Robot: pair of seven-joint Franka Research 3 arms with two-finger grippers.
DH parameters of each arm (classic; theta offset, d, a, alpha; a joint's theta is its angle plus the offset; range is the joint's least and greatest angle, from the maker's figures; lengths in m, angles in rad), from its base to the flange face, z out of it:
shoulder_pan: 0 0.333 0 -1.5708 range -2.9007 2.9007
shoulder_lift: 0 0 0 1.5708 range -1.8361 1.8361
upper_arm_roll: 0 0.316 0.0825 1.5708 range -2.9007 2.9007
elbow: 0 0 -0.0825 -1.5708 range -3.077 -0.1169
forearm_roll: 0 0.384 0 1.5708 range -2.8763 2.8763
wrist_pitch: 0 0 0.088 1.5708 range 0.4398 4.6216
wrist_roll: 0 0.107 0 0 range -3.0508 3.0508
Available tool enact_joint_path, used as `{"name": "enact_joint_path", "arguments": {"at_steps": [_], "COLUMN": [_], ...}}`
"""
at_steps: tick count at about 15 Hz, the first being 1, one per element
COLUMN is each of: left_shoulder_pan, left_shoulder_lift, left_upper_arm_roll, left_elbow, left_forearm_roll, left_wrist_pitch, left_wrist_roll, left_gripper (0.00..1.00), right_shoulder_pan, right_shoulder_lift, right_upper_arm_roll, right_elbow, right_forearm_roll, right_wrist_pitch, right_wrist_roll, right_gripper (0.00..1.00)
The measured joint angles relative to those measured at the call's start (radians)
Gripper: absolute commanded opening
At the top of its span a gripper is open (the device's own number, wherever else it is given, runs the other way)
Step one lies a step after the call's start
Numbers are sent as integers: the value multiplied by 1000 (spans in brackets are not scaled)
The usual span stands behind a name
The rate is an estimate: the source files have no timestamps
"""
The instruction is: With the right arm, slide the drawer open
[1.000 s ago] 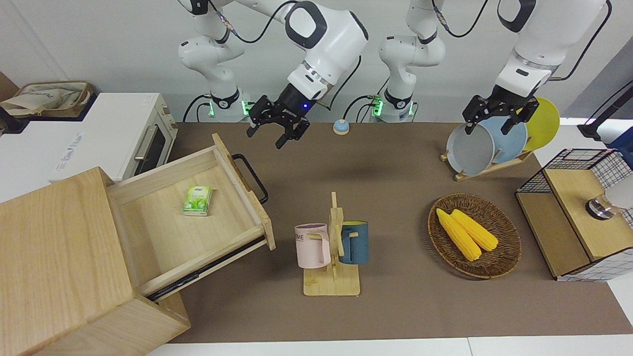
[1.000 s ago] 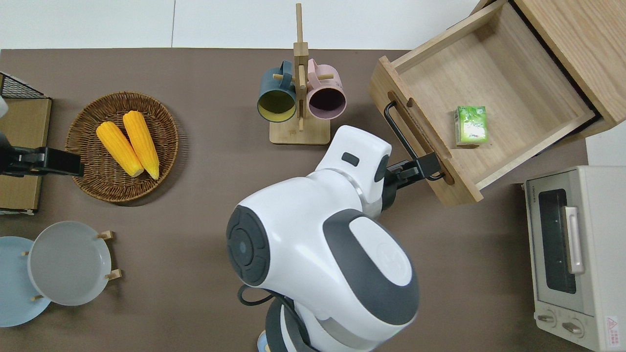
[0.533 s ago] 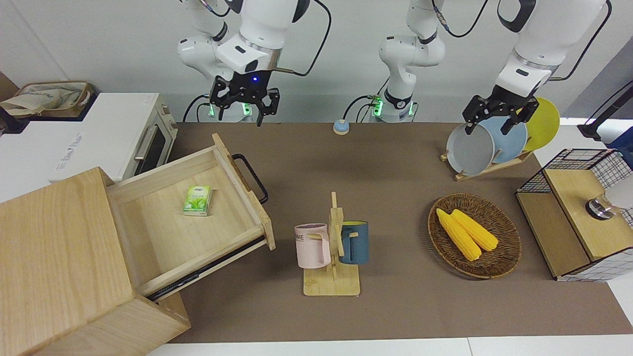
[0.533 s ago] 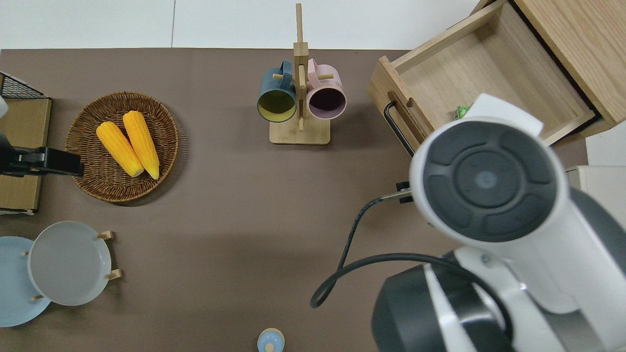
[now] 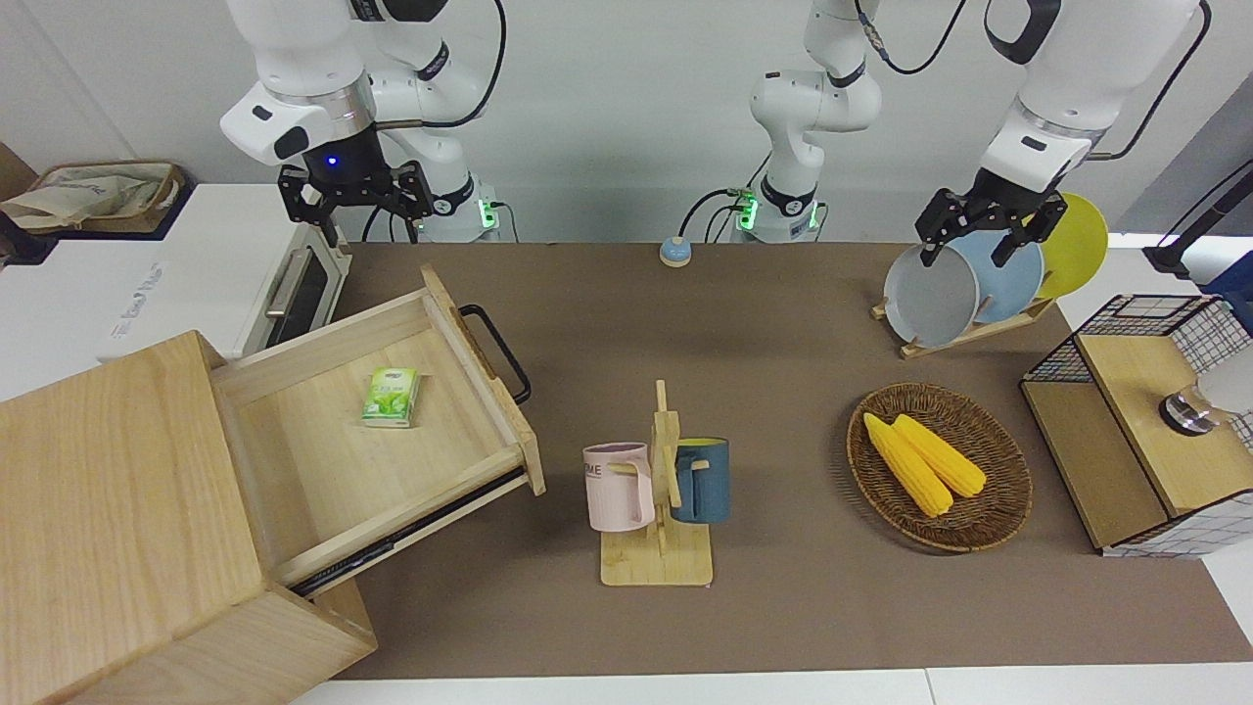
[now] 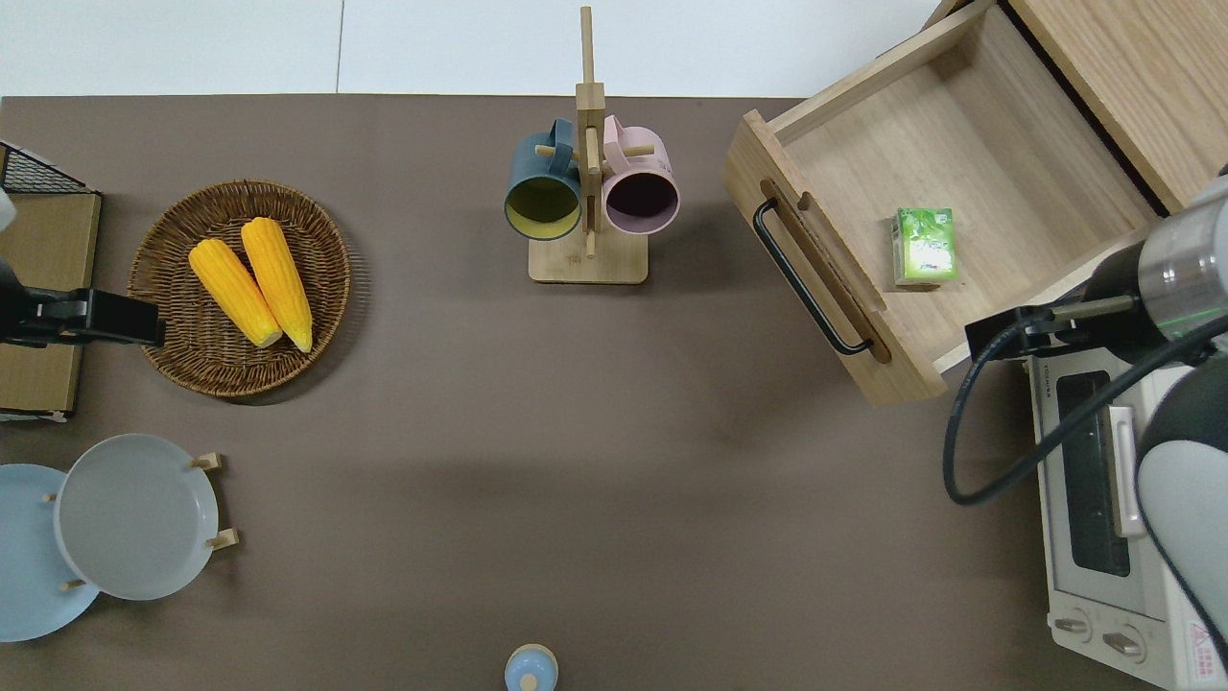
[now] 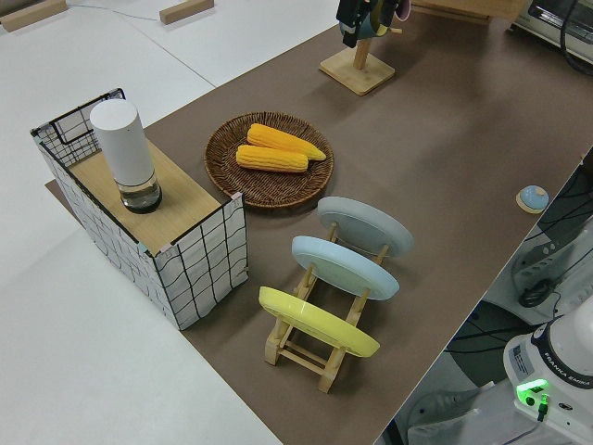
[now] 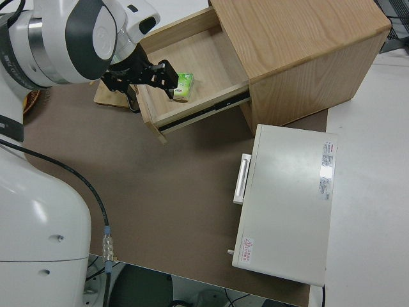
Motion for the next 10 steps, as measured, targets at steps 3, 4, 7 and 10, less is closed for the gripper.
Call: {"name": "enact_joint_path", "arguments": {"at_steps": [3, 4, 7, 10], "left_shoulder_pan": [0, 0, 0, 0], "left_shoulder_lift": [0, 0, 0, 0], "left_upper_arm_roll": [0, 0, 0, 0], "left_elbow": [0, 0, 0, 0], "left_forearm_roll": [0, 0, 0, 0], "left_wrist_pitch": [0, 0, 0, 0], "left_wrist_roll": [0, 0, 0, 0], "left_gripper": [998, 998, 995, 998], "right_shoulder_pan": [-46, -56, -100, -102], "right_shoulder_lift": [1, 2, 7, 7], "right_upper_arm_roll": [-1, -1, -2, 2], "right_elbow": [-3, -4, -16, -20], "right_forearm_roll": [4, 15, 73, 56], "right_wrist_pitch": [7, 8, 39, 49], "right_wrist_roll": [-72, -87, -101, -101], "right_gripper": [987, 987, 987, 987]}}
